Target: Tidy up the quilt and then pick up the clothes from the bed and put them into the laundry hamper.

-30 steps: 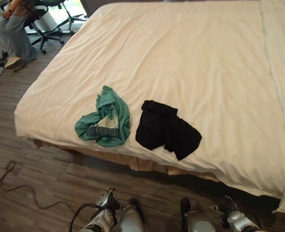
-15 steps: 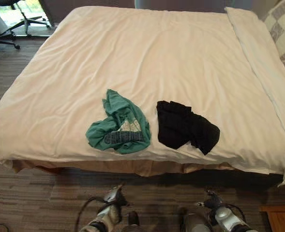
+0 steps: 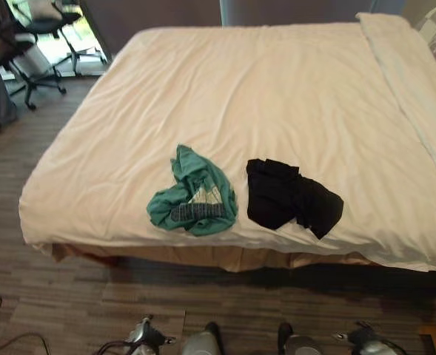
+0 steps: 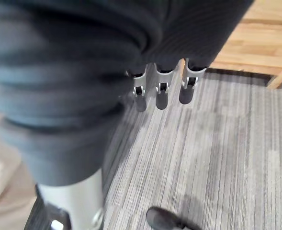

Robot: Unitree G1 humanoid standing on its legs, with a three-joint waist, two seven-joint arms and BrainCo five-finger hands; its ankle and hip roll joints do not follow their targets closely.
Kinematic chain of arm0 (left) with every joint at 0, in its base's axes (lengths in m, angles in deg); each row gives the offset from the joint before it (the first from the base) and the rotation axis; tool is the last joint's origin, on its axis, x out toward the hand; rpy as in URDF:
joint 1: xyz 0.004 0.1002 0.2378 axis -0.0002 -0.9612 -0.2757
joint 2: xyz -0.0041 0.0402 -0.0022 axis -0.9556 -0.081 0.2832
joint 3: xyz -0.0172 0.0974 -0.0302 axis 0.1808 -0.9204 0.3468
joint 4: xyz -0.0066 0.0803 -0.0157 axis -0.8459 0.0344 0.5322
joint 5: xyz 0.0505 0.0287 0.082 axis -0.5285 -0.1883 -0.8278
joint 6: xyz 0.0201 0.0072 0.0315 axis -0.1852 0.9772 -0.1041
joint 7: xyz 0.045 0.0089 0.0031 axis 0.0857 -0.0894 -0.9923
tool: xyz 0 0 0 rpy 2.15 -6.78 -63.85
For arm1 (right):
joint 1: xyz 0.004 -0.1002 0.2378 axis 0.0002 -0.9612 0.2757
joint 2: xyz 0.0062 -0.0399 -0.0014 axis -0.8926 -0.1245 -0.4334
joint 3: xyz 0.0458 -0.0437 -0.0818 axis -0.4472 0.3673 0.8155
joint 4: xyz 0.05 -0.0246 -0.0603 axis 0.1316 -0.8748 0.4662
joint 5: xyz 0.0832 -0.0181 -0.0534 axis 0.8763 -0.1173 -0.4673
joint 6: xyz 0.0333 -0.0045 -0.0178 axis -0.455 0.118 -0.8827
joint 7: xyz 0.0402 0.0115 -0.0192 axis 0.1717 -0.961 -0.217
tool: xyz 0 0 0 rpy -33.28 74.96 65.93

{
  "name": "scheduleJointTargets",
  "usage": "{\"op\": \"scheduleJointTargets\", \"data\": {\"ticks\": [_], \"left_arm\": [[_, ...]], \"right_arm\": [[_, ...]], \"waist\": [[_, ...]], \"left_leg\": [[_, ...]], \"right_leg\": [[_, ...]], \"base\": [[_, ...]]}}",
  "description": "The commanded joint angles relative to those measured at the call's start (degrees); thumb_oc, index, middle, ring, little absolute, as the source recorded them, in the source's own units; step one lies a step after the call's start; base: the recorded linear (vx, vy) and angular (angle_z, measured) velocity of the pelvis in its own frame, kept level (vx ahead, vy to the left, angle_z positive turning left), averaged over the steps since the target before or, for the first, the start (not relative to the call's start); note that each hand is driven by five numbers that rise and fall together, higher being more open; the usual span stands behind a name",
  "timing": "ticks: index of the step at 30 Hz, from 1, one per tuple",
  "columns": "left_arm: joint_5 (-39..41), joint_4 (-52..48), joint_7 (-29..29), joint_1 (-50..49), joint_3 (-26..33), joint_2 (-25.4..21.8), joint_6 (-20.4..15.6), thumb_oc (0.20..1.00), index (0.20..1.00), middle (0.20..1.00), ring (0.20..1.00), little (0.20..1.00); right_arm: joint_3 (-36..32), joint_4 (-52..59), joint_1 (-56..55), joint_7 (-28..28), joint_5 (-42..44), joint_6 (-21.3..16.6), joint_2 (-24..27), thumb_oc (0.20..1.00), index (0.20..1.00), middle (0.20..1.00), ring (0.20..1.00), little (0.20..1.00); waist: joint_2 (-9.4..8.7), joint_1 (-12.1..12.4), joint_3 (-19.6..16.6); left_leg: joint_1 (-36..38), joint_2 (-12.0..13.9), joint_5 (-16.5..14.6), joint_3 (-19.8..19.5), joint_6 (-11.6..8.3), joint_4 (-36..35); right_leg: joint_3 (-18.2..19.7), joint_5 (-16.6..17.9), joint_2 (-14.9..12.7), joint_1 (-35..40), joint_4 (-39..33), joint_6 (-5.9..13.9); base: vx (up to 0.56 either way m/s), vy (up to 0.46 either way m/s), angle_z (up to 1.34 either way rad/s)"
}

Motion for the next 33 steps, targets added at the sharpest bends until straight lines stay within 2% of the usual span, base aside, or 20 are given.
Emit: {"op": "scheduleJointTargets", "data": {"ticks": [1,3,4,5,8,13,14,15,18,19,20,21,22,25,26,27,32,33], "left_arm": [[2.34,-1.56,-4.55,2.64,3.35,-6.66,-0.46,1.000,1.000,1.000,1.000,1.000],[2.17,-6.61,-6.53,2.53,5.87,-11.76,-1.41,1.000,1.000,1.000,1.000,1.000],[1.31,-13.79,-8.99,3.07,8.21,-17.42,-2.54,1.000,1.000,1.000,1.000,1.000],[1.29,-13.87,-8.97,3.02,8.25,-17.43,-2.49,1.000,1.000,1.000,1.000,1.000],[1.89,-29.70,-11.72,4.91,11.94,-25.36,-5.51,1.000,1.000,1.000,1.000,1.000],[3.29,-45.53,-12.78,9.00,14.05,-29.29,-9.42,1.000,1.000,1.000,1.000,1.000],[3.29,-45.56,-12.77,8.98,14.07,-29.29,-9.41,1.000,1.000,1.000,1.000,1.000],[3.95,-47.78,-12.46,11.90,12.22,-29.45,-10.43,1.000,1.000,1.000,1.000,1.000],[4.52,-46.94,-9.97,19.22,6.20,-29.12,-9.84,1.000,1.000,1.000,1.000,1.000],[4.06,-46.01,-9.19,21.64,3.53,-28.86,-9.41,1.000,1.000,1.000,1.000,1.000],[4.09,-45.79,-9.23,21.95,3.47,-28.89,-9.48,1.000,1.000,1.000,1.000,1.000],[2.29,-43.63,-7.70,25.54,-0.85,-27.88,-7.88,1.000,1.000,1.000,1.000,1.000],[2.30,-43.40,-7.73,25.85,-0.95,-27.86,-7.90,1.000,1.000,1.000,1.000,1.000],[-1.20,-36.27,-5.76,32.54,-7.90,-23.46,-4.97,1.000,1.000,1.000,1.000,1.000],[-1.19,-36.22,-5.77,32.60,-7.93,-23.44,-4.99,1.000,1.000,1.000,1.000,1.000],[-2.76,-32.09,-5.06,34.42,-9.91,-20.06,-3.71,1.000,1.000,1.000,1.000,1.000],[-6.07,-21.91,-2.71,36.06,-13.60,-12.31,-1.45,1.000,1.000,1.000,1.000,1.000],[-6.10,-21.70,-2.78,36.19,-13.66,-12.17,-1.52,0.881,0.881,0.881,0.881,0.881]], "right_arm": [[-2.40,5.57,-0.03,2.73,0.75,-0.93,2.24,1.000,1.000,1.000,1.000,1.000],[-5.80,16.05,-4.00,4.19,-1.05,-2.10,5.75,1.000,1.000,1.000,1.000,1.000],[-7.83,24.21,-6.15,5.44,-3.41,-3.41,9.65,1.000,1.000,1.000,1.000,1.000],[-7.84,24.28,-6.19,5.43,-3.43,-3.36,9.64,1.000,1.000,1.000,1.000,1.000],[-10.39,38.35,-6.65,6.27,-9.63,-4.80,17.48,1.000,1.000,1.000,1.000,1.000],[-12.43,49.90,-3.73,8.18,-17.38,-5.07,25.23,1.000,1.000,1.000,1.000,1.000],[-12.43,49.92,-3.73,8.17,-17.38,-5.05,25.23,1.000,1.000,1.000,1.000,1.000],[-10.72,52.68,0.13,8.40,-19.13,-5.47,28.07,1.000,1.000,1.000,1.000,1.000],[-4.62,54.63,9.58,7.61,-20.05,-5.46,30.53,1.000,1.000,1.000,1.000,1.000],[-2.46,54.97,12.75,7.46,-20.14,-5.34,30.80,1.000,1.000,1.000,1.000,1.000],[-2.34,54.76,13.09,7.51,-20.11,-5.37,30.79,1.000,1.000,1.000,1.000,1.000],[1.50,56.22,18.41,7.11,-21.41,-4.95,30.36,1.000,1.000,1.000,1.000,1.000],[1.59,56.09,18.68,7.14,-21.42,-4.91,30.35,1.000,1.000,1.000,1.000,1.000],[6.70,57.25,24.86,7.00,-22.30,-4.66,28.17,1.000,1.000,1.000,1.000,1.000],[6.70,57.23,24.88,7.01,-22.29,-4.67,28.18,1.000,1.000,1.000,1.000,1.000],[7.95,57.55,25.53,6.87,-22.49,-4.49,27.22,1.000,1.000,1.000,1.000,1.000],[8.55,59.12,24.94,6.37,-22.51,-4.47,26.16,1.000,1.000,1.000,1.000,1.000],[8.51,59.13,24.90,6.37,-22.51,-4.47,26.23,1.000,1.000,1.000,1.000,1.000]], "waist": [[0.03,-1.28,1.32],[0.65,-2.66,0.33],[0.91,-3.45,-0.18],[0.92,-3.43,-0.30],[0.87,-3.57,-0.27],[0.46,-3.27,-0.50],[0.47,-3.26,-0.55],[0.27,-2.98,-0.39],[0.34,-2.78,0.33],[0.45,-2.85,0.91],[0.45,-2.81,0.82],[0.71,-2.95,1.94],[0.72,-2.92,1.91],[0.74,-3.32,3.36],[0.75,-3.30,3.33],[0.47,-3.61,4.02],[0.21,-4.06,5.61],[0.27,-4.02,5.59]], "left_leg": [[4.18,-0.71,-3.77,1.83,1.78,-7.74],[7.02,-0.71,-2.87,3.65,1.63,-11.50],[8.39,-1.21,-3.44,4.42,1.60,-12.18],[8.22,-1.18,-3.33,4.44,1.61,-12.18],[8.73,-1.91,-4.31,4.58,1.79,-12.18],[8.67,-2.51,-5.00,5.12,2.12,-12.18],[8.60,-2.51,-4.98,5.13,2.12,-12.18],[8.56,-2.74,-5.16,4.99,2.19,-12.18],[6.95,-2.89,-4.75,4.92,2.34,-12.18],[6.23,-2.92,-4.46,4.93,2.37,-12.18],[5.84,-2.89,-4.20,4.99,2.39,-12.18],[4.29,-2.89,-3.74,5.23,2.44,-12.18],[4.10,-2.88,-3.72,5.28,2.46,-12.18],[1.03,-2.56,-2.73,5.94,2.42,-12.18],[0.98,-2.56,-2.73,5.95,2.42,-12.18],[0.11,-2.19,-2.37,6.15,2.22,-12.18],[-0.89,-1.50,-1.71,6.32,1.85,-12.18],[-0.92,-1.49,-1.70,6.31,1.84,-12.18]], "right_leg": [[-0.73,-3.76,-0.94,-0.20,-3.18,4.63],[-1.00,-2.97,-1.39,-0.18,-2.86,5.38],[-1.14,-2.28,-2.12,-0.19,-2.62,6.41],[-1.11,-2.13,-2.09,-0.35,-2.69,6.38],[-1.02,-1.34,-3.41,-0.55,-2.60,7.56],[-0.97,-0.31,-4.83,-0.77,-3.45,8.38],[-0.96,-0.27,-4.82,-0.83,-3.47,8.37],[-0.96,-0.15,-5.19,-0.87,-3.75,8.65],[-0.45,0.68,-5.61,-2.72,-4.02,8.84],[-0.25,0.99,-5.69,-3.57,-4.07,8.87],[-0.16,1.25,-5.64,-4.00,-4.10,8.79],[0.37,1.84,-5.68,-5.71,-4.34,8.89],[0.43,1.87,-5.67,-5.94,-4.30,8.89],[0.84,2.84,-5.42,-9.46,-4.54,9.08],[0.85,2.84,-5.42,-9.53,-4.52,9.08],[0.76,3.06,-5.23,-10.44,-4.56,9.00],[0.50,3.23,-4.94,-11.74,-4.28,8.81],[0.49,3.22,-4.94,-11.77,-4.27,8.80]], "base": [[0.12,0.170,-0.12],[0.11,0.155,-0.07],[0.09,0.123,0.03],[0.08,0.104,0.02],[0.04,0.084,-0.01],[0.03,0.023,0.00],[0.05,-0.004,0.05],[0.00,0.000,0.00],[-0.03,0.000,-0.01],[-0.06,0.000,-0.05],[-0.09,0.012,-0.08],[-0.07,0.007,-0.03],[-0.10,0.017,-0.07],[-0.07,-0.004,-0.05],[-0.05,-0.023,-0.09],[-0.03,-0.028,-0.11],[-0.02,-0.027,-0.09],[0.00,0.000,0.00]]}}
